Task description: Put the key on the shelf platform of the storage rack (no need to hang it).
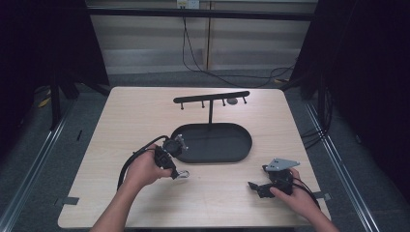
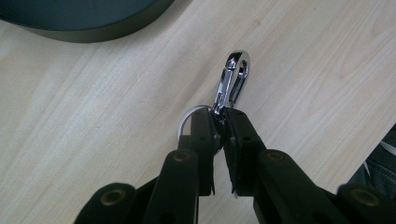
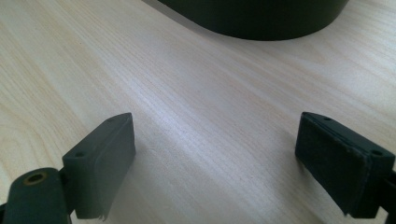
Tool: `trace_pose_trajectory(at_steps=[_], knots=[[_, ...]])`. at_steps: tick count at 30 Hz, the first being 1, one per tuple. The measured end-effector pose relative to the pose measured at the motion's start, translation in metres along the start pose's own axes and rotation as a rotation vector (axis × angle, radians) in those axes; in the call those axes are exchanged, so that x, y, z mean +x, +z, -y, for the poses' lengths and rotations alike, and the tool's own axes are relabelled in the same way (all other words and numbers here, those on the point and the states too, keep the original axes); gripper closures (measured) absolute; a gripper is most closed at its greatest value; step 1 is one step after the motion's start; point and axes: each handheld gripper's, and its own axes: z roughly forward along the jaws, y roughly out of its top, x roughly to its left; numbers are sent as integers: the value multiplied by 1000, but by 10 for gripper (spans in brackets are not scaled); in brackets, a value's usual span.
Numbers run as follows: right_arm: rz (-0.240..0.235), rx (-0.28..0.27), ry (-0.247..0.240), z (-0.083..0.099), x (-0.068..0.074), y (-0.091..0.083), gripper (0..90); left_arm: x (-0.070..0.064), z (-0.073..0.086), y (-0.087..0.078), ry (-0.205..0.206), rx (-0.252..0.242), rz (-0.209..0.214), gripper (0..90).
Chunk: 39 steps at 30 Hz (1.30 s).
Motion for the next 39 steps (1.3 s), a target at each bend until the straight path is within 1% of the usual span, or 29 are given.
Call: trace_pose_trajectory(at_steps=[2, 11, 13, 15, 17, 19, 23, 25, 29, 33, 35, 37, 38, 39], knots=[[0, 0, 0, 0, 0, 0, 117, 1, -1, -2, -7, -4, -7, 826], [0, 0, 1, 0, 0, 0, 117, 4, -5, -9, -17, -15, -4, 826], [0, 0, 2, 0, 0, 0, 117, 5, -6, -12, -32, -33, -3, 826], [0, 0, 1, 0, 0, 0, 117, 5, -7, -14, -28, -33, -4, 826], [0, -1, 1, 0, 0, 0, 117, 6, -8, -17, -33, -41, -3, 826], [1, -1, 1, 0, 0, 0, 117, 7, -9, -18, -29, -36, -5, 826], [0, 0, 1, 0, 0, 0, 117, 8, -12, -21, -41, -48, -5, 826], [0, 0, 1, 0, 0, 0, 117, 9, -13, -22, -40, -47, -5, 826], [0, 0, 1, 0, 0, 0, 117, 11, -14, -22, -57, -51, 4, 826], [0, 0, 1, 0, 0, 0, 117, 12, -15, -23, -69, -54, 0, 826], [0, 0, 1, 0, 0, 0, 117, 12, -17, -25, -81, -58, -3, 826], [0, 0, 1, 0, 0, 0, 117, 14, -18, -26, -76, -54, -7, 826], [1, -1, 1, 0, 0, 0, 117, 13, -18, -27, -90, -61, -9, 826], [0, 0, 1, 0, 0, 0, 117, 14, -19, -28, -92, -60, -11, 826]])
